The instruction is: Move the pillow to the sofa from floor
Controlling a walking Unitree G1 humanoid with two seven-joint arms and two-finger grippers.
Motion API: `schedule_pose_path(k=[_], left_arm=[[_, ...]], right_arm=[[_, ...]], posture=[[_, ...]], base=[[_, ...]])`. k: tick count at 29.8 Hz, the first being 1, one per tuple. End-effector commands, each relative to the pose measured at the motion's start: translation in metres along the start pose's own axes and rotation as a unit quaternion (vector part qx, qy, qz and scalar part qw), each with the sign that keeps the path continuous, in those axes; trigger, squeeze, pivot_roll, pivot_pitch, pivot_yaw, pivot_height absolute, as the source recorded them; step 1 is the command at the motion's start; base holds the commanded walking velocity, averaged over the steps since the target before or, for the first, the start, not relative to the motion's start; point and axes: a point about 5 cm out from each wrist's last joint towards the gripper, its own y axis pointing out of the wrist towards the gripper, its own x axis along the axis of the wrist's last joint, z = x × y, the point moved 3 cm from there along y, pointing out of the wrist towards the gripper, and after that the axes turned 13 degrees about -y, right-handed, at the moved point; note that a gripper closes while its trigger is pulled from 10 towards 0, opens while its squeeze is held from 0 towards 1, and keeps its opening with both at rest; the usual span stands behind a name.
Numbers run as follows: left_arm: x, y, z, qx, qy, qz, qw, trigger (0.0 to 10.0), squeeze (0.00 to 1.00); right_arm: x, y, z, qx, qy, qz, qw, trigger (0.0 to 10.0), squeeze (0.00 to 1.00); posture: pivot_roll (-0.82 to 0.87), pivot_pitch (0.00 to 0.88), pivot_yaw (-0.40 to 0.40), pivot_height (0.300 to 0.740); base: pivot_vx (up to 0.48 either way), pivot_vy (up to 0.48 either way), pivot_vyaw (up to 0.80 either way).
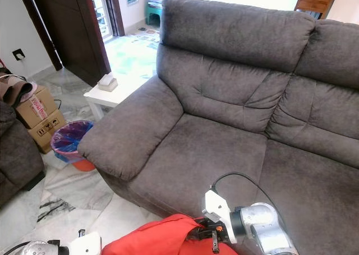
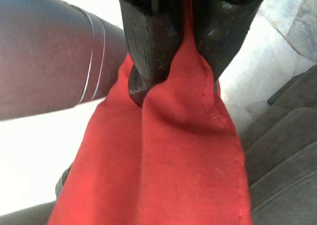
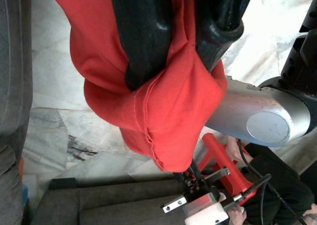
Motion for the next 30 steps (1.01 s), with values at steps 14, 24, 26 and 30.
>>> schedule_pose_path(k=[14,24,26,30], left_arm=[[0.074,0.002,0.032,0.104,-0.082,-0.183,0.974,0.0,0.0],[0.138,-0.017,0.092,0.343,-0.253,-0.344,0.837,10.0,0.0],[0.141,-0.016,0.092,0.353,-0.253,-0.342,0.834,10.0,0.0],[0.159,-0.013,0.085,0.362,-0.24,-0.371,0.821,10.0,0.0]], right_arm=[[0.013,0.011,-0.015,-0.07,-0.034,-0.031,0.996,10.0,0.0],[-0.019,-0.002,-0.054,-0.394,0.057,0.016,0.917,10.0,0.0],[-0.017,-0.002,-0.055,-0.412,0.067,0.001,0.909,10.0,0.0],[-0.014,0.005,-0.058,-0.463,0.106,-0.042,0.879,10.0,0.0]], posture=[[0.1,0.104,0.008,0.74],[0.09,0.106,0.013,0.74],[0.09,0.107,0.013,0.74],[0.08,0.105,0.016,0.74]], base=[[0.0,0.0,0.0],[0.0,0.0,0.0],[0.0,0.0,0.0],[0.0,0.0,0.0]])
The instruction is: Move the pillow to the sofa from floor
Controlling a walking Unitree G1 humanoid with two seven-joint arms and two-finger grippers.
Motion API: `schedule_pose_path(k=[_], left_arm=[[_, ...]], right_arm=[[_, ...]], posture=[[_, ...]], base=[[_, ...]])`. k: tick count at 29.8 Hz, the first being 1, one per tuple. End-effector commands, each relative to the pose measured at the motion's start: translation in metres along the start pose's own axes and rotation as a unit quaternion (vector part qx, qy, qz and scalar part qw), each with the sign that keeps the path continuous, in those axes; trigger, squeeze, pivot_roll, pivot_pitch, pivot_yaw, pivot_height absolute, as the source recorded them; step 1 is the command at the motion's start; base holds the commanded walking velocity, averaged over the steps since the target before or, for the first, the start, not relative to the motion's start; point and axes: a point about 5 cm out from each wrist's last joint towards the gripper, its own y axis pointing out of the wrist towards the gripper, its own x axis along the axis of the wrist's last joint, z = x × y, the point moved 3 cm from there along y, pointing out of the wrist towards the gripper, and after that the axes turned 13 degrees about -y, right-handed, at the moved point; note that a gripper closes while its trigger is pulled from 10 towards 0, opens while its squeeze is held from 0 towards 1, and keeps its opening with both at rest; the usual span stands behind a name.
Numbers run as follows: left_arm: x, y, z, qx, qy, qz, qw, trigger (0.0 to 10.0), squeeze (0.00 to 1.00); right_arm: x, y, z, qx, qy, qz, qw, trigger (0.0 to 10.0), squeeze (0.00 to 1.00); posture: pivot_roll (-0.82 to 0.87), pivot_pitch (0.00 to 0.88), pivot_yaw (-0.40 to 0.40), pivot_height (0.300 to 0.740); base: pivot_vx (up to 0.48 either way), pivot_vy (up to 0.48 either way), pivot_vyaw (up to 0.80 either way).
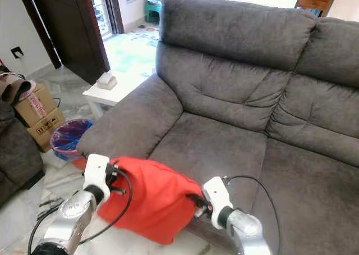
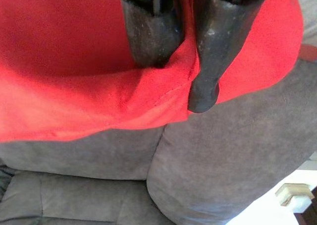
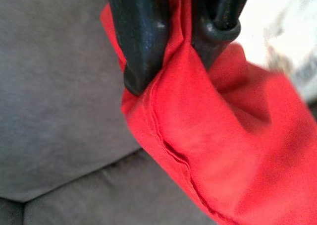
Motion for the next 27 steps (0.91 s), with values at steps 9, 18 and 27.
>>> schedule_pose_path(k=[9,18,27], left_arm=[[0.025,0.0,-0.027,0.001,0.059,-0.08,0.995,10.0,0.0],[0.02,-0.002,-0.028,0.006,0.064,-0.079,0.995,10.0,0.0],[0.022,-0.001,-0.027,0.003,0.076,-0.081,0.994,10.0,0.0]], right_arm=[[0.016,0.001,-0.017,-0.14,0.06,-0.055,0.987,10.0,0.0],[0.021,-0.012,-0.04,-0.221,0.071,-0.072,0.97,10.0,0.0],[0.026,-0.011,-0.042,-0.225,0.067,-0.077,0.969,10.0,0.0]], posture=[[0.07,0.092,0.007,0.74],[0.06,0.069,-0.001,0.74],[0.05,0.047,-0.008,0.74]], base=[[0.0,0.0,0.0],[0.0,0.0,-0.27],[0.0,0.0,-0.18]])
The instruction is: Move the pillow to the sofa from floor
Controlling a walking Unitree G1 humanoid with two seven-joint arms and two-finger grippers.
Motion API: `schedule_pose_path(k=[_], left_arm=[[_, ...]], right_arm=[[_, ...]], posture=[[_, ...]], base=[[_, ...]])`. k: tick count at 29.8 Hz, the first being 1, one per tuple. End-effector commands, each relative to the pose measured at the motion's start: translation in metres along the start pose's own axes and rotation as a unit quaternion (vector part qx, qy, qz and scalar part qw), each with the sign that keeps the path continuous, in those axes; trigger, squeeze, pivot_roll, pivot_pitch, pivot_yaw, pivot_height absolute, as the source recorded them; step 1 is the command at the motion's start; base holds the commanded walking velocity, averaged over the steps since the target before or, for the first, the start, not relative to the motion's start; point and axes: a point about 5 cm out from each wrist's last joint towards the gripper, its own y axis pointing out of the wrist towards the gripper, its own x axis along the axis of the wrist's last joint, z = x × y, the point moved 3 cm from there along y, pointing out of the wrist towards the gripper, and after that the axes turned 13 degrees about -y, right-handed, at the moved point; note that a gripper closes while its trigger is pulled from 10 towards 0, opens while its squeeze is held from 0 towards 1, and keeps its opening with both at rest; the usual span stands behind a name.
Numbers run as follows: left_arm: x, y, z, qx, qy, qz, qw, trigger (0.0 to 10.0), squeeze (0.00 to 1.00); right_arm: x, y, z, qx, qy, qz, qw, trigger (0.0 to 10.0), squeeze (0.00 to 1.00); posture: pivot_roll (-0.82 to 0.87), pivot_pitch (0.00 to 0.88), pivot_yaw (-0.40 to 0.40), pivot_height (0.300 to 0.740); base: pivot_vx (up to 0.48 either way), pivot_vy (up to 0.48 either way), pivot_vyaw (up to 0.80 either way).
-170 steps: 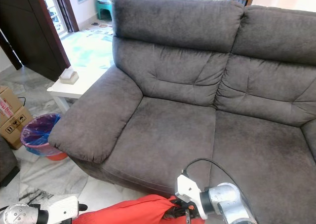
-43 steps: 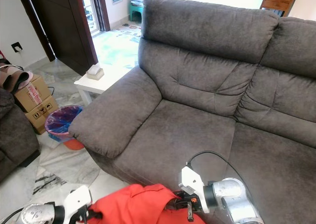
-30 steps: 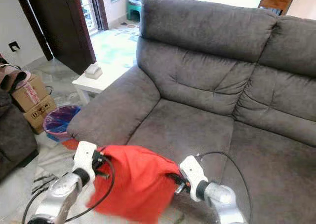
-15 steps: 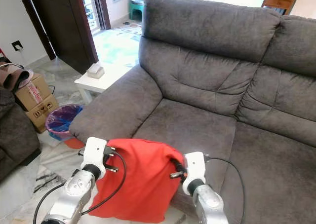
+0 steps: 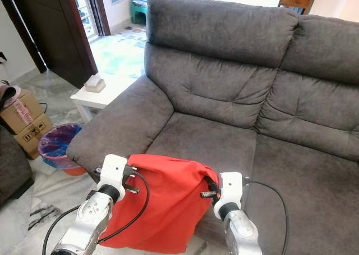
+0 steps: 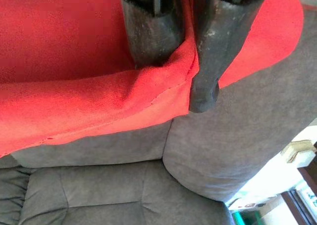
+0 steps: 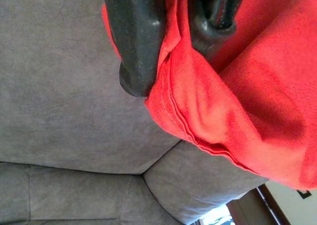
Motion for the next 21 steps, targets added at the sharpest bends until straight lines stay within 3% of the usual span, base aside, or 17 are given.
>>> schedule_pose_path(k=[1,3,8,13,15,21], left_arm=[[0.0171,0.0027,0.0049,0.001,0.015,-0.039,0.999,10.0,0.0],[0.0168,0.0026,0.0049,0.0,0.016,-0.039,0.999,10.0,0.0],[0.0178,0.0016,0.0047,-0.008,0.018,-0.041,0.999,10.0,0.0],[0.0197,0.0015,0.0071,0.0,0.014,-0.049,0.999,10.0,0.0],[0.0214,0.002,0.0055,-0.004,0.01,-0.051,0.999,10.0,0.0],[0.0192,0.0024,0.0027,-0.011,0.02,-0.046,0.999,10.0,0.0]], right_arm=[[0.0255,0.003,-0.0166,-0.036,-0.004,-0.053,0.998,10.0,0.0],[0.0258,0.0036,-0.0165,-0.036,-0.004,-0.052,0.998,10.0,0.0],[0.0269,0.0044,-0.0197,-0.043,-0.001,-0.053,0.998,10.0,0.0],[0.028,0.0041,-0.0206,-0.043,-0.003,-0.055,0.998,10.0,0.0],[0.0285,0.004,-0.0221,-0.046,-0.003,-0.055,0.997,10.0,0.0],[0.0299,0.0056,-0.0238,-0.049,-0.008,-0.054,0.997,10.0,0.0]], posture=[[0.06,0.046,-0.008,0.74],[0.06,0.044,-0.009,0.74],[0.06,0.032,-0.011,0.74],[0.06,0.038,-0.009,0.74],[0.06,0.048,-0.008,0.74],[0.06,0.065,-0.009,0.74]], base=[[0.0,-0.266,-0.8],[0.0,-0.292,-0.8],[0.0,0.0,0.0],[0.0,-0.464,-0.64],[0.0,0.0,-0.8],[0.0,0.0,0.0]])
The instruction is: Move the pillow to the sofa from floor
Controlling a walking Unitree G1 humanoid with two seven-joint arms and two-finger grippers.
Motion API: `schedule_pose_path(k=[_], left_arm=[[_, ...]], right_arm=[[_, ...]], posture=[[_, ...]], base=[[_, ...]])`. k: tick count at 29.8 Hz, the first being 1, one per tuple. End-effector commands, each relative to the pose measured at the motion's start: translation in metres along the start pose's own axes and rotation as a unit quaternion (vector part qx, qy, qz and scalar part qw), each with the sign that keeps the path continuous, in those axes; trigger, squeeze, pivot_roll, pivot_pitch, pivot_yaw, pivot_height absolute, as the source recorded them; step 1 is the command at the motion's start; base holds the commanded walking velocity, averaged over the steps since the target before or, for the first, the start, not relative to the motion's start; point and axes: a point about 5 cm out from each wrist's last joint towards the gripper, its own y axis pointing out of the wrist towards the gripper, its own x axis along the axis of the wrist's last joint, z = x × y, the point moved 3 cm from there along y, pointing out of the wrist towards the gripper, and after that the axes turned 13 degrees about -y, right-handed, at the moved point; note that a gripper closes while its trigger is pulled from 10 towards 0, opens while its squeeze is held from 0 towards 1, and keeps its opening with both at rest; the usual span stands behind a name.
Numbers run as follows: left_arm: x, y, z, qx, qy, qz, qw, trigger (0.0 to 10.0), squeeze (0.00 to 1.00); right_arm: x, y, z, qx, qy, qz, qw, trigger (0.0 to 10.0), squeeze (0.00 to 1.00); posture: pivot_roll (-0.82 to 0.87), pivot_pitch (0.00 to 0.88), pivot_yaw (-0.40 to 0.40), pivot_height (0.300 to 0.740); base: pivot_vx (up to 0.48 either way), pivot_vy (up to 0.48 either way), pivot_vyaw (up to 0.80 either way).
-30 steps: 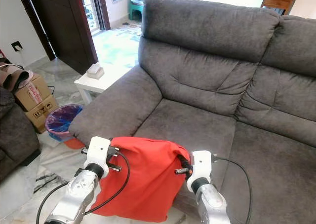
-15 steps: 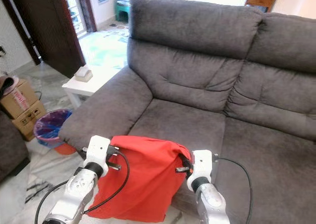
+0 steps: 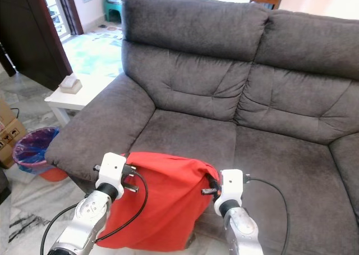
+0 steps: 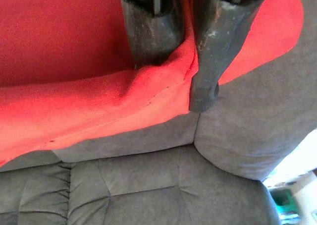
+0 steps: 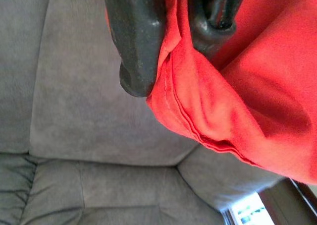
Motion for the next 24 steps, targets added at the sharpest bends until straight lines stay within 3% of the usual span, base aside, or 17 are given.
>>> schedule_pose_path(k=[1,12,14,19,24], left_arm=[[0.0143,0.0026,0.0028,0.005,0.008,-0.034,0.999,10.0,0.0],[0.0162,0.0016,0.0045,0.01,0.001,-0.041,0.999,10.0,0.0],[0.0172,0.0015,0.0046,0.011,0.002,-0.044,0.999,10.0,0.0],[0.0183,0.0021,0.0036,0.011,-0.014,-0.048,0.999,10.0,0.0],[0.0184,0.0013,0.0043,0.011,-0.016,-0.05,0.999,10.0,0.0]], right_arm=[[0.0201,0.0029,-0.018,-0.038,-0.002,-0.042,0.998,10.0,0.0],[0.0225,0.0051,-0.0201,-0.039,-0.003,-0.042,0.998,10.0,0.0],[0.0227,0.0051,-0.0205,-0.04,-0.003,-0.042,0.998,10.0,0.0],[0.024,0.0058,-0.022,-0.041,-0.005,-0.043,0.998,10.0,0.0],[0.0257,0.0065,-0.0233,-0.042,-0.006,-0.044,0.998,10.0,0.0]], posture=[[0.06,0.069,-0.012,0.74],[0.06,0.074,-0.021,0.74],[0.06,0.074,-0.022,0.74],[0.07,0.077,-0.027,0.74],[0.07,0.081,-0.031,0.74]], base=[[0.0,0.0,0.0],[0.0,0.0,0.0],[0.0,-0.472,0.0],[0.0,-0.283,-0.8],[0.0,0.0,0.0]])
